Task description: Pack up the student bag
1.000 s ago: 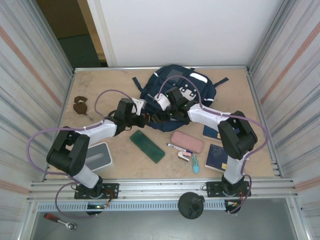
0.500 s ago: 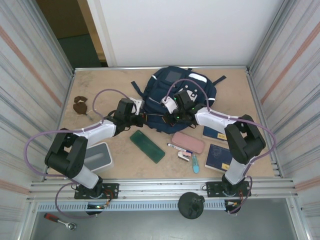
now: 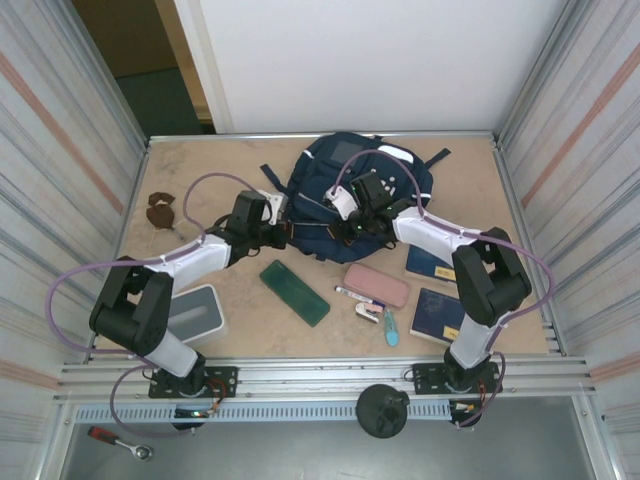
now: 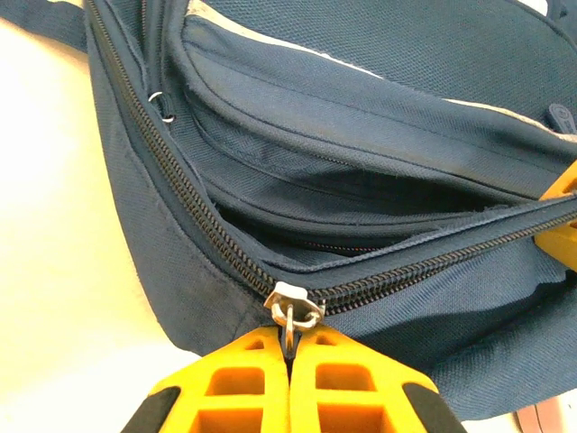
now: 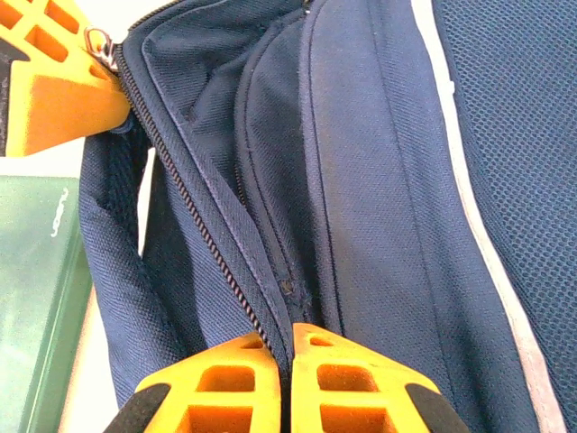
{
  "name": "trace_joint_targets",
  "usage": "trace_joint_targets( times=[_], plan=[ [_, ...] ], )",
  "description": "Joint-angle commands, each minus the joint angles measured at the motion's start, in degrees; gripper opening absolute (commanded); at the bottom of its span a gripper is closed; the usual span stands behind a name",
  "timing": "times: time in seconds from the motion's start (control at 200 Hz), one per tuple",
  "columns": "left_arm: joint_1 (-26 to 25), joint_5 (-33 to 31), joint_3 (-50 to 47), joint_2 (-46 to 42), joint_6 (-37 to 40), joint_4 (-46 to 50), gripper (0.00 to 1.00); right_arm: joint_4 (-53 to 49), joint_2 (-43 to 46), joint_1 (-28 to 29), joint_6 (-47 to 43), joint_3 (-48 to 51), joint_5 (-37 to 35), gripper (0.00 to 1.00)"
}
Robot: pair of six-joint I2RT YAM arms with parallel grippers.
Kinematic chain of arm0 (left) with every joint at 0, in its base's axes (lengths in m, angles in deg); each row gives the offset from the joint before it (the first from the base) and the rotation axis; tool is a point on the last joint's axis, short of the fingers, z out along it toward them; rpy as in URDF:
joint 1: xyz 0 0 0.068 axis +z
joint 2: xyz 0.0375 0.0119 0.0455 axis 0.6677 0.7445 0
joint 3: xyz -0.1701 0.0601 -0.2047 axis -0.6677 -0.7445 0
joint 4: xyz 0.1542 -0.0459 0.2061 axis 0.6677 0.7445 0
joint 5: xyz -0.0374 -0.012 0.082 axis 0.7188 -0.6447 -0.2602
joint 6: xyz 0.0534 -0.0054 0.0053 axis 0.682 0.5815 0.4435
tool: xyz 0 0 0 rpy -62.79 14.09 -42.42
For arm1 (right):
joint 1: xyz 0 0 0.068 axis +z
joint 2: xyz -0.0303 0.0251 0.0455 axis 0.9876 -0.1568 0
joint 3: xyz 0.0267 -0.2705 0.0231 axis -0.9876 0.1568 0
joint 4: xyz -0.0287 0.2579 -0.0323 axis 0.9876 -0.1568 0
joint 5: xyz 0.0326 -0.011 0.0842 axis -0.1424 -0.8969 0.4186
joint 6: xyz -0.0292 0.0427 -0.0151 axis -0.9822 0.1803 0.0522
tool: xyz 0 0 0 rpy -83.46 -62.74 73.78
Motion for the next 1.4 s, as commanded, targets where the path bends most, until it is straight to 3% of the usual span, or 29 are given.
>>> trace_joint_targets(
  times=[0.0,0.155,0.416,0.526,0.646,0.706,0.997,1.067,1.162,1.227,1.393],
  plan=[
    [1.7,-1.1,2.6,-1.1,-2.2,2.0,0.0,-4.6,-5.6,0.0,-3.7,-10.3,-3.9,0.0],
    [0.4,0.4,3.1,-1.9,-2.6,2.2,0.0,-7.7,-5.8,0.2,-6.3,-12.1,-6.9,0.0],
    [-7.0,3.8,5.2,-2.8,-1.8,3.3,0.0,-8.1,7.7,-4.5,-3.7,2.0,-10.8,0.04],
    [-9.5,5.1,7.3,-1.9,-1.8,3.0,0.0,-7.3,11.8,-6.4,-1.2,5.2,-9.6,0.19],
    [-10.5,6.5,9.2,-0.3,-1.8,2.8,0.0,-6.0,14.8,-5.0,-0.3,6.0,-4.7,0.46],
    [-10.6,7.1,9.8,0.0,-1.8,2.7,0.0,-5.4,15.1,-3.8,-0.3,5.9,-2.5,0.55],
    [-10.6,7.0,9.2,-1.1,-1.3,3.0,0.0,-2.7,8.5,0.2,0.0,3.0,1.1,0.69],
    [-10.7,6.7,9.0,-1.3,-1.2,3.0,0.0,-1.4,5.7,0.7,-0.2,2.1,0.7,0.63],
    [-10.3,5.7,8.7,-1.6,-1.3,3.1,0.0,-1.6,3.5,0.3,-0.4,1.4,-0.7,0.27],
    [-9.6,4.2,8.0,-2.2,-1.6,3.5,0.0,-1.6,4.1,-0.2,-0.4,2.3,-1.5,0.12],
    [-5.1,0.6,5.2,-3.9,-2.0,4.6,0.0,-1.5,8.6,-2.5,-0.4,7.2,-2.9,0.01]
  ],
)
